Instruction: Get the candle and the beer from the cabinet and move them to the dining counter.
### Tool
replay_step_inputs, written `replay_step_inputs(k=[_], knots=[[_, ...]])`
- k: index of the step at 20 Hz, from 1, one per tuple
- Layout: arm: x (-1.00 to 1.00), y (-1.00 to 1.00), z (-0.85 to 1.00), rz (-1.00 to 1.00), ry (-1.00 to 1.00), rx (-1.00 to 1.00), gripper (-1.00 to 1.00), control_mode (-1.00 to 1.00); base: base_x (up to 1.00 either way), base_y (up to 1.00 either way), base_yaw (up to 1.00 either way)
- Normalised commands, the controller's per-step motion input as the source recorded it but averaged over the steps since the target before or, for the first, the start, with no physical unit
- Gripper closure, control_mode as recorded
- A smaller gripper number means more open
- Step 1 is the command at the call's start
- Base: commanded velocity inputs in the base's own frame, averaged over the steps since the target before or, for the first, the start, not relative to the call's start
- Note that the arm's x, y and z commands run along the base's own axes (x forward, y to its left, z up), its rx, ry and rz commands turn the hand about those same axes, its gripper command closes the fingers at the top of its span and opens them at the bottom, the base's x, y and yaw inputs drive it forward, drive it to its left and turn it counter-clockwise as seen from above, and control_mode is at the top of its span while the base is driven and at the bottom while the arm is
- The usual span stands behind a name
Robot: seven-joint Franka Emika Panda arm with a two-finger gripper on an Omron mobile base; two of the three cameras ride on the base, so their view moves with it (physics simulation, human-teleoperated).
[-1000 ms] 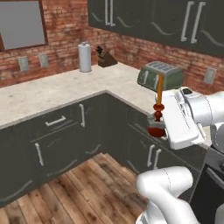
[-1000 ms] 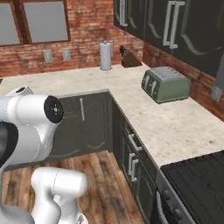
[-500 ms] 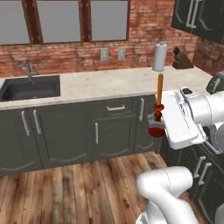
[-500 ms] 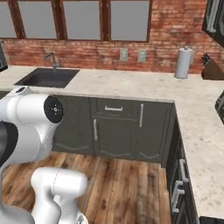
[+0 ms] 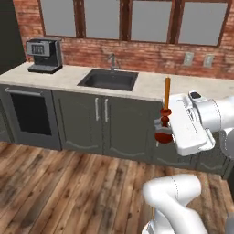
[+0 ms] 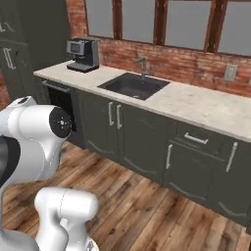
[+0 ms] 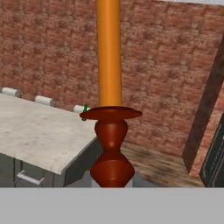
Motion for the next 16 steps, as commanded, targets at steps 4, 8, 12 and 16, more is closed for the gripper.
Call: replay_step_inputs(k=[4, 8, 12, 16], knots=[[0.0, 0.0, 0.0, 0.0, 0.0, 0.0, 1.0, 1.0, 0.41, -0.04, 0.68], [0.0, 0.0, 0.0, 0.0, 0.0, 0.0, 1.0, 1.0, 0.54, -0.09, 0.65], [0.0, 0.0, 0.0, 0.0, 0.0, 0.0, 1.0, 1.0, 0.55, -0.1, 0.64], [0.0, 0.0, 0.0, 0.0, 0.0, 0.0, 1.0, 1.0, 0.55, -0.1, 0.64]])
